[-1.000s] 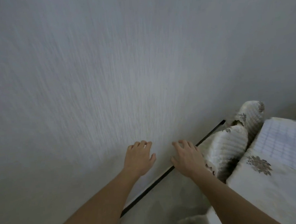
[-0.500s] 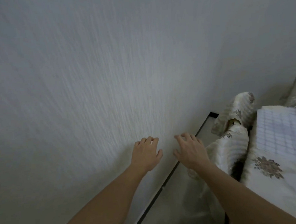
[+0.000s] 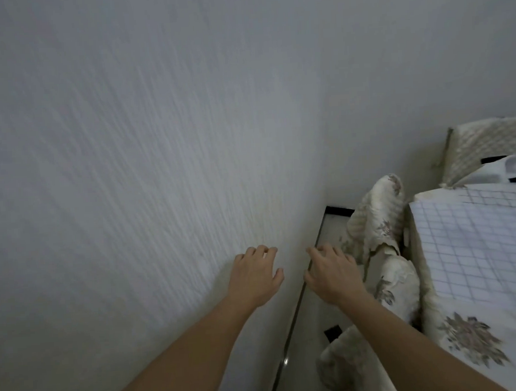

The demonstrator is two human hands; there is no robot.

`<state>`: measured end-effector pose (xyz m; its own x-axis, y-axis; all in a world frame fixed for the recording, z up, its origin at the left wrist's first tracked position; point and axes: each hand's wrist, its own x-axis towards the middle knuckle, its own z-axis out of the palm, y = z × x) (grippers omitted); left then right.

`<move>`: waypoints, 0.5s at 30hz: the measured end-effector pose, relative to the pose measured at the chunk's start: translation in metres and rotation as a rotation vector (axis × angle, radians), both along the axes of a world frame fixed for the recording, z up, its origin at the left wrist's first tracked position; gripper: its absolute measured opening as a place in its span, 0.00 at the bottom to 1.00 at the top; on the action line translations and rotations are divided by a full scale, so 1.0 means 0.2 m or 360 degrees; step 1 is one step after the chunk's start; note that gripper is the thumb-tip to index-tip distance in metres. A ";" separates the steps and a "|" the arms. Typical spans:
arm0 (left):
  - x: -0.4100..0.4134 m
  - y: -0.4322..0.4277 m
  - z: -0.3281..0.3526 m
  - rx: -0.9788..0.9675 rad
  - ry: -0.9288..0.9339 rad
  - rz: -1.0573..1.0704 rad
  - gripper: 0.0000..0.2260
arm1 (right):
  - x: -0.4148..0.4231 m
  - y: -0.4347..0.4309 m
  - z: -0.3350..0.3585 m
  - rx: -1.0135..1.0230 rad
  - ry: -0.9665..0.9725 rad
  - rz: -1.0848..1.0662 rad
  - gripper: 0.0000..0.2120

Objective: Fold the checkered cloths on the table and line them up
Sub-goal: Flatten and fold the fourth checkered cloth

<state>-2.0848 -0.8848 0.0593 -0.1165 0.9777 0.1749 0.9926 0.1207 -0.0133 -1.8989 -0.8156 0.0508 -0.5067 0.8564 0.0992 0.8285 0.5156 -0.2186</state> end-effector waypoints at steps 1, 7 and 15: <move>0.00 0.08 -0.01 0.0013 -0.0006 -0.0033 0.28 | 0.01 0.05 0.00 0.0015 -0.0008 -0.0025 0.25; 0.06 0.48 -0.08 -0.0021 -0.0020 -0.0213 0.22 | 0.11 0.33 -0.07 -0.0001 -0.0075 -0.0211 0.24; 0.07 1.12 -0.18 -0.0078 0.0015 -0.0464 0.24 | 0.16 0.78 -0.14 0.0017 -0.0139 -0.0452 0.22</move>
<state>-2.0706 -0.6606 0.0241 0.1719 0.9770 0.1262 0.9851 -0.1705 -0.0218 -1.8675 -0.6606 0.0220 -0.2538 0.9643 0.0755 0.9554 0.2621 -0.1360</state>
